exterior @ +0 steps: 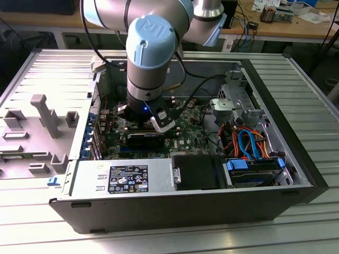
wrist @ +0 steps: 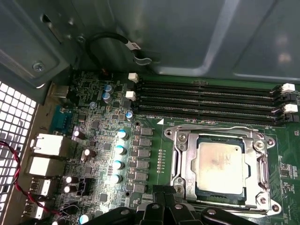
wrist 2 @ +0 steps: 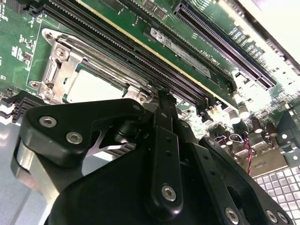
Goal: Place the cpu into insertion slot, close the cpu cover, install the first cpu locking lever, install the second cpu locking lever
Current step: 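Install the second cpu locking lever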
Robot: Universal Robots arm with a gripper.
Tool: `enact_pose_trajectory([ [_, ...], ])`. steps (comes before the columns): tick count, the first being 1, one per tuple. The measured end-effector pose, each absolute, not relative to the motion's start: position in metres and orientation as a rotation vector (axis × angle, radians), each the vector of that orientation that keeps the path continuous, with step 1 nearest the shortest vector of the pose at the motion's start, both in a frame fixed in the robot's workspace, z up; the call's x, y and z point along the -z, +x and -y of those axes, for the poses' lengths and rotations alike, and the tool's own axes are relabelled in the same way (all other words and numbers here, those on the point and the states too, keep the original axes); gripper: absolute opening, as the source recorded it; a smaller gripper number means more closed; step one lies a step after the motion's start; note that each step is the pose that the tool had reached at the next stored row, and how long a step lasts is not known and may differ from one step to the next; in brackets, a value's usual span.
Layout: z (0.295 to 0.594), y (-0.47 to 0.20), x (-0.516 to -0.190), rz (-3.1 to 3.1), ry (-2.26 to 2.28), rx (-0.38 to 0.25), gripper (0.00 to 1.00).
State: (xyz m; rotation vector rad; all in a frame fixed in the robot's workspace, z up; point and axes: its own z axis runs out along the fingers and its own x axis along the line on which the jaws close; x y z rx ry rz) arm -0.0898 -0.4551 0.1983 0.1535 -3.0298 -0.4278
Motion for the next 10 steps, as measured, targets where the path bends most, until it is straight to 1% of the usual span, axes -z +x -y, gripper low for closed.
enact_pose_trajectory([
  [4, 0.455, -0.0899, -0.1971, 3.03, 0.153, 0.427, 0.11],
  [7, 0.4548, -0.0898, -0.1968, 3.034, 0.152, 0.39, 0.11],
  [10, 0.4553, -0.0899, -0.2003, 3.034, 0.151, 0.385, 0.11],
])
